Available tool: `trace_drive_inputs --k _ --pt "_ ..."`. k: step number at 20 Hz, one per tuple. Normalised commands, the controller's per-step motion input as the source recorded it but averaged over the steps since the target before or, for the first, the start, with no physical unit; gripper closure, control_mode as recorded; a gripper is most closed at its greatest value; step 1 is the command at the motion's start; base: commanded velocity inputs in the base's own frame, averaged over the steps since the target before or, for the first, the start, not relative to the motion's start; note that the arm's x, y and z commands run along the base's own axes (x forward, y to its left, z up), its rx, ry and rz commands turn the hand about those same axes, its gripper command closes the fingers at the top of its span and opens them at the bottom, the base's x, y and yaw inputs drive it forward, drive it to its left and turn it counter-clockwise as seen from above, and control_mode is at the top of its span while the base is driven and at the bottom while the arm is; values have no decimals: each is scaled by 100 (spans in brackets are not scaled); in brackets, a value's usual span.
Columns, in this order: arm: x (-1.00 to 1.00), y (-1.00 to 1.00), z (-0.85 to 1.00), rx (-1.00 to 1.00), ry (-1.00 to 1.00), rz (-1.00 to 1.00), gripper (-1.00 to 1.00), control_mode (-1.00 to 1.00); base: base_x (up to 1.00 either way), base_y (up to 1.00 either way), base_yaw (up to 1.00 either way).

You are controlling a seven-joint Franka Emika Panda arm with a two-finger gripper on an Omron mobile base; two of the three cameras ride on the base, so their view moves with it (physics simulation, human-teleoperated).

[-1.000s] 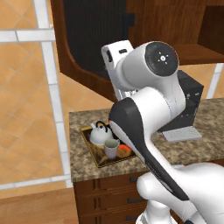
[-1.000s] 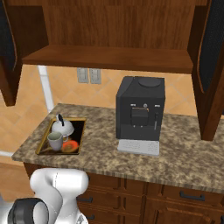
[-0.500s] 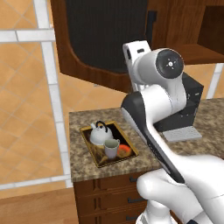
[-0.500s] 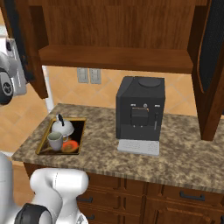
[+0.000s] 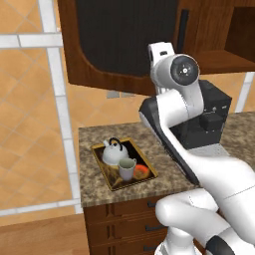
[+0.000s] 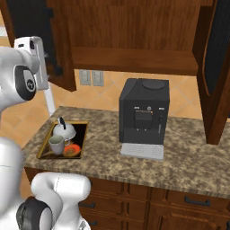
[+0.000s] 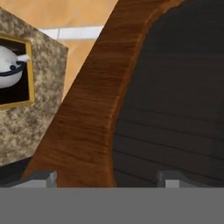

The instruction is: Pick the kettle from the counter and place it on the tray. Then pick the mug from the cabinet and place it on the tray. Then close the cabinet doors.

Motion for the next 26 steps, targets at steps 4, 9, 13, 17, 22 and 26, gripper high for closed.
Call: trace_drive_inputs --k 4,9,13,17,22,26 --pt "100 -18 -9 2 20 0 -100 -100 0 0 0" --pt "100 -12 -20 0 20 0 -100 -100 0 0 0" --pt "96 0 -24 0 12 0 -100 -100 0 0 0" --pt "74 3 -22 0 9 0 -100 -100 0 0 0" --pt "56 12 -32 0 27 0 -100 -100 0 0 0" --pt "41 9 -27 0 12 0 -100 -100 0 0 0"
